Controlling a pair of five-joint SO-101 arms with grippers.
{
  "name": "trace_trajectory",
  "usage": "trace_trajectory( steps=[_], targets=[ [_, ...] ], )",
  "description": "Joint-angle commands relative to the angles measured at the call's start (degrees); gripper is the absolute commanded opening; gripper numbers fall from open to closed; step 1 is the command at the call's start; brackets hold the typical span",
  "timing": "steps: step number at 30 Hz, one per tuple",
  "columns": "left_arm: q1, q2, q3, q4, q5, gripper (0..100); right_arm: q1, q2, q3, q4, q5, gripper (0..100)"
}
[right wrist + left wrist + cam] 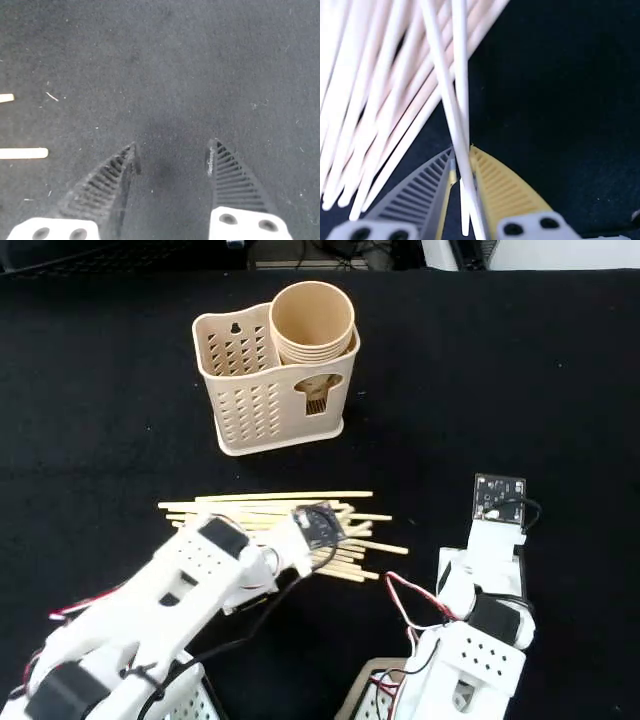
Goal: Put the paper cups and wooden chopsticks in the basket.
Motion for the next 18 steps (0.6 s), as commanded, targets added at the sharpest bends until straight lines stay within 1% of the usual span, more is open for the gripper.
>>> trace_trajectory(
  steps=[1,3,7,10,13,16,18],
  targets=[
    [-0.66,-5.19,1.19,0.62,0.35,3,0.35,-0.66,-0.22,-1.14,0.26,22.2],
    [-0.48,-7.82,2.15,1.49,0.35,3,0.35,-0.66,-0.22,-1.14,0.26,22.2],
    [0.48,-13.54,1.19,7.21,0.18,3,0.35,-0.66,-0.22,-1.14,0.26,22.2],
    [0.04,-17.93,1.19,9.58,-2.29,3,0.35,-0.66,-0.22,-1.14,0.26,22.2],
    [0.04,-19.87,3.03,9.23,-2.9,3,0.35,-0.66,-0.22,-1.14,0.26,22.2],
    [0.04,-19.78,5.14,7.21,-2.9,3,0.35,-0.66,-0.22,-1.05,0.26,22.2],
    [-0.13,-19.43,6.46,6.07,-2.9,6,0.35,-0.66,-0.22,-0.97,0.26,22.2]
  ],
)
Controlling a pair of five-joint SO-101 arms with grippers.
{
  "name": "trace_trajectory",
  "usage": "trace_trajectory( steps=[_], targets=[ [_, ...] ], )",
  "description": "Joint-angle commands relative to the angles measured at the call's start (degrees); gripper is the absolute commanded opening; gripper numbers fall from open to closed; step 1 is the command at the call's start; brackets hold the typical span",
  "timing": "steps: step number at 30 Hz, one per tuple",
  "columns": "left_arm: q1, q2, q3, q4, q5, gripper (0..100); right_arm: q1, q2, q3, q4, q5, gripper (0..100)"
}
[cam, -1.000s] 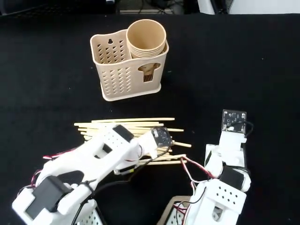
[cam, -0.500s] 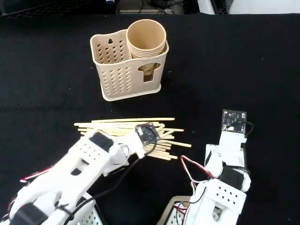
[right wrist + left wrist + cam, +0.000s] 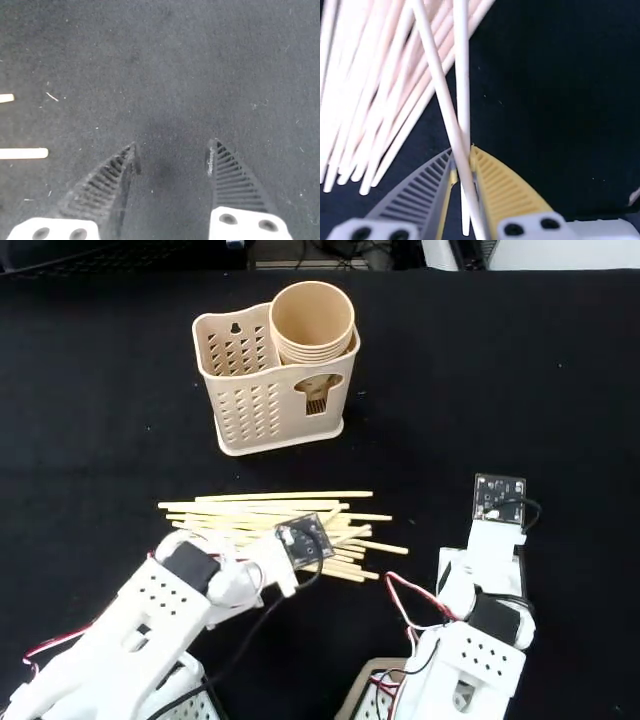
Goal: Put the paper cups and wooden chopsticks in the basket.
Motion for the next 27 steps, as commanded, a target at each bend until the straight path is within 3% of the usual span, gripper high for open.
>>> trace_trajectory(
  steps=[1,5,24,27],
  targets=[
    [-0.04,-0.53,1.01,-1.93,-0.44,8,0.35,-0.66,-0.22,-0.97,0.26,22.2],
    [-0.04,1.49,1.1,-2.11,-0.35,17,0.35,-0.66,-0.22,-0.88,0.26,22.2],
    [-0.13,16.7,-1.89,-11.34,-0.18,15,0.35,-0.66,0.13,-1.14,0.26,22.2],
    [-0.04,17.32,-2.33,-11.25,-0.18,6,0.35,-0.66,0.04,-1.14,0.26,22.2]
  ],
)
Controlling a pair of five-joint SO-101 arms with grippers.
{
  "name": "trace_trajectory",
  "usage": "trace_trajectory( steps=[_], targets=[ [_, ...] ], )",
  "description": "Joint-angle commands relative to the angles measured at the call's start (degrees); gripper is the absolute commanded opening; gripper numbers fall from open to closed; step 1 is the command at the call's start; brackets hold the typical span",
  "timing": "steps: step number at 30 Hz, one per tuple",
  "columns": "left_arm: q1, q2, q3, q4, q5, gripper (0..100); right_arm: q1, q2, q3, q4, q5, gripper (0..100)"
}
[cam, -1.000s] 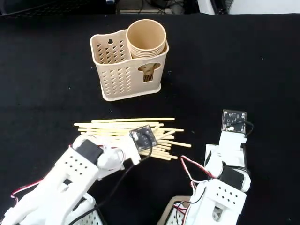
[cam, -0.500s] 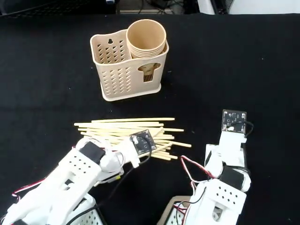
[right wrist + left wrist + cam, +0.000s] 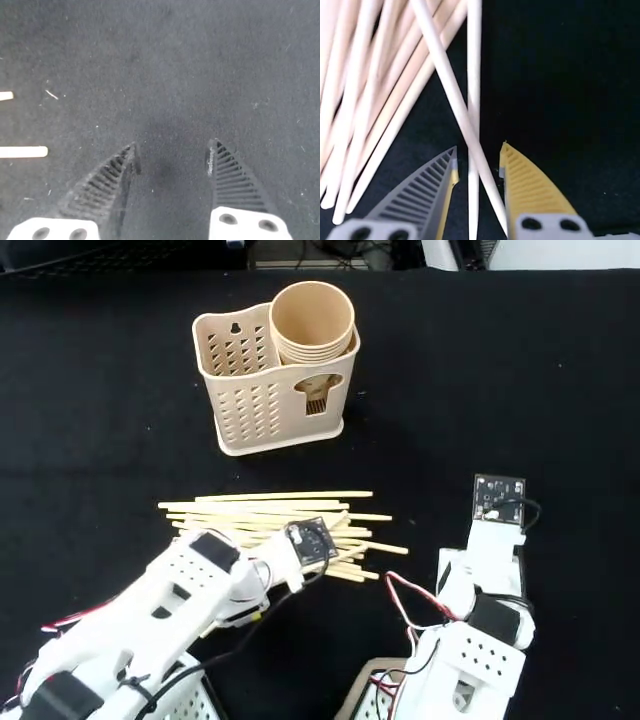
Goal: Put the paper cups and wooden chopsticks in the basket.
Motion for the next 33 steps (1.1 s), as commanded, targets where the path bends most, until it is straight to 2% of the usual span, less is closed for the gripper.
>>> trace_trajectory(
  steps=[1,9,17,23,28,33],
  targets=[
    [0.04,0.35,-2.59,-0.26,0.18,3,0.35,-0.66,-0.13,-1.14,0.26,22.2],
    [0.31,0.35,-4.0,3.96,0.18,3,0.35,-0.66,-0.13,-1.14,0.26,22.2],
    [0.4,0.88,-5.32,4.48,-0.09,4,0.35,-0.66,-0.13,-1.14,0.26,22.2],
    [0.4,0.35,-4.0,4.57,-0.09,14,0.35,-0.66,-0.13,-1.14,0.26,22.2],
    [0.48,0.35,-5.05,4.75,-0.09,15,0.35,-0.66,-0.13,-1.14,0.26,22.2],
    [0.48,0.35,-9.1,9.49,-0.09,15,0.35,-0.66,-0.13,-1.14,0.26,22.2]
  ],
)
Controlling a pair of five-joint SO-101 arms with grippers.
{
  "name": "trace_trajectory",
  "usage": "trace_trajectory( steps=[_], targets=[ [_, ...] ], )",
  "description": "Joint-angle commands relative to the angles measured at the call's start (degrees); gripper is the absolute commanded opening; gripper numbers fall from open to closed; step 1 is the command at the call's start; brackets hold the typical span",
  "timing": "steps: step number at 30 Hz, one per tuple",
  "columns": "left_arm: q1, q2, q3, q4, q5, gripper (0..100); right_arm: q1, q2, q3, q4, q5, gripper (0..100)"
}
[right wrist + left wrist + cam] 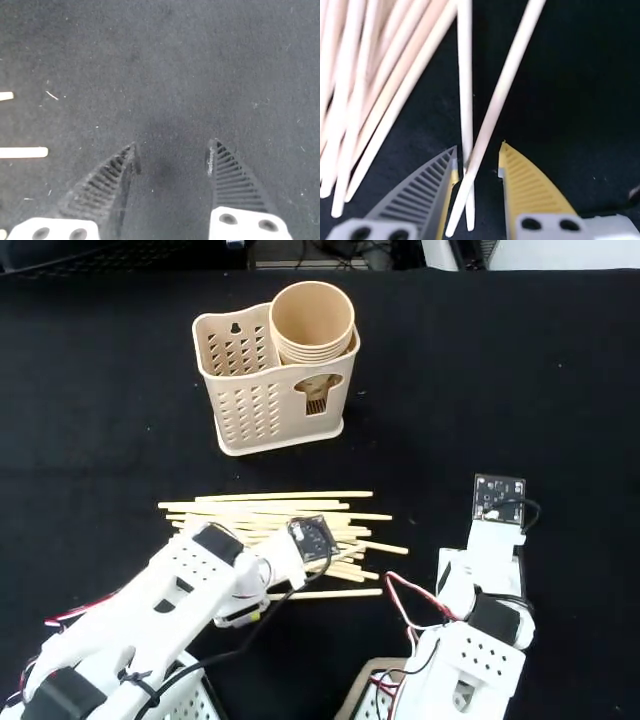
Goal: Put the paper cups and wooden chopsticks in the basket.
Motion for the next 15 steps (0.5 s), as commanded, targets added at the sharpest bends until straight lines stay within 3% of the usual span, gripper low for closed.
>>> trace_trajectory(
  steps=[1,6,10,15],
  targets=[
    [0.48,-0.53,-5.41,4.04,-0.35,15,0.35,-0.66,-0.13,-1.14,0.26,22.2],
    [-1.1,-0.53,-10.07,6.59,-0.44,15,0.35,-0.66,-0.13,-1.23,0.35,22.2],
    [-5.05,0.09,-8.4,0.09,-0.44,15,0.35,-0.66,-0.13,-1.23,0.35,22.2],
    [-2.24,-0.53,-0.31,-3.96,-0.35,15,0.35,-0.66,-0.13,-1.23,0.35,22.2]
  ],
)
